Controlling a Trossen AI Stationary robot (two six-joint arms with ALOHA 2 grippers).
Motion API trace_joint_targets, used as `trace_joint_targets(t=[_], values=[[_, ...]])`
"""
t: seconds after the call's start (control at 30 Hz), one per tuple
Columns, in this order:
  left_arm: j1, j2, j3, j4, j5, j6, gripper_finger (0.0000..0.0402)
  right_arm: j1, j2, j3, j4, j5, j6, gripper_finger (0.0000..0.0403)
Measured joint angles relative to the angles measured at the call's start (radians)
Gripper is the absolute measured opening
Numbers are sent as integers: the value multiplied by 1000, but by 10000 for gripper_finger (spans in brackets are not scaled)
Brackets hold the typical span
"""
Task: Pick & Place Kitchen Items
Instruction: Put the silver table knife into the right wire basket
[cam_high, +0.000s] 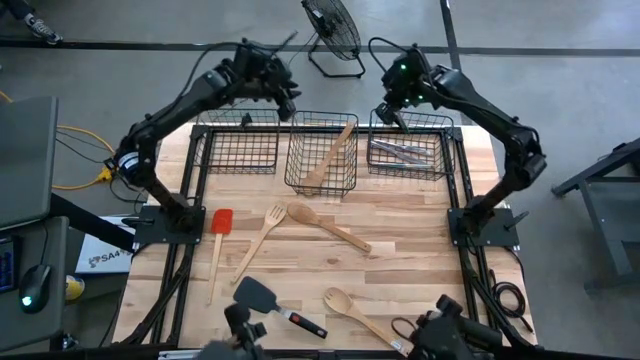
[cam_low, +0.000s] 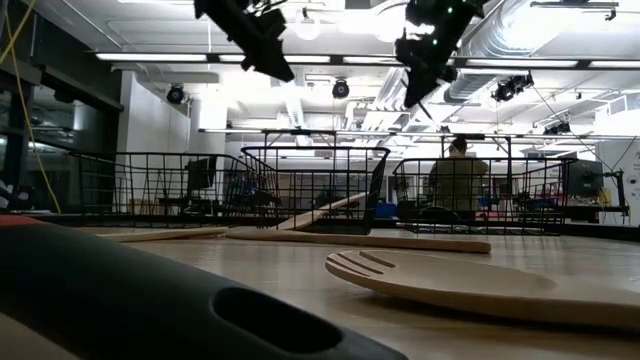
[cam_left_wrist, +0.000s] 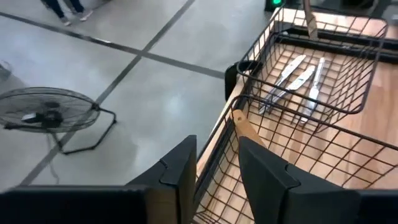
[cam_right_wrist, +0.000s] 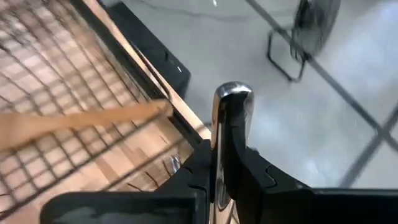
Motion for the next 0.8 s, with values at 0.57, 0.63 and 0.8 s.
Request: trace_joint_targets(t=[0.57,0.63,0.8], values=[[197,0,0,-172,214,107,104,-46,136,0,-124,62,101,28],[207,0,0,-185,233,120,104,-45,153,0,-143,60,116,28],[211,0,0,-201,242,156,104,-45,185,0,-177,90,146,28]])
